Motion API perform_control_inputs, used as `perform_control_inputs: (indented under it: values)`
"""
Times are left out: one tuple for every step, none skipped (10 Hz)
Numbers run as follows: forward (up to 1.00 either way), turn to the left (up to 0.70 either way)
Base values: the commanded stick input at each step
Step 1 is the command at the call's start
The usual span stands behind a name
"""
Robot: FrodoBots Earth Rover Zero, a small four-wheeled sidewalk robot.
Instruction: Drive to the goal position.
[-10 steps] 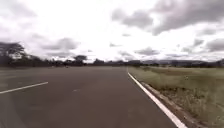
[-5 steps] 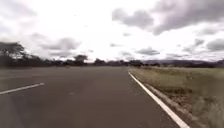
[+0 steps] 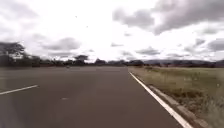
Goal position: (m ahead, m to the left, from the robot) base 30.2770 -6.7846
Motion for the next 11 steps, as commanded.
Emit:
perform_control_inputs:
  values:
    - [0.7,0.0]
    - [0.7,0.0]
    - [0.7,0.0]
    - [0.7,0.0]
    - [0.7,0.0]
    - [0.7,0.0]
    - [0.7,0.0]
    - [0.7,0.0]
    - [0.7,0.0]
    - [0.7,0.0]
    - [0.7,0.0]
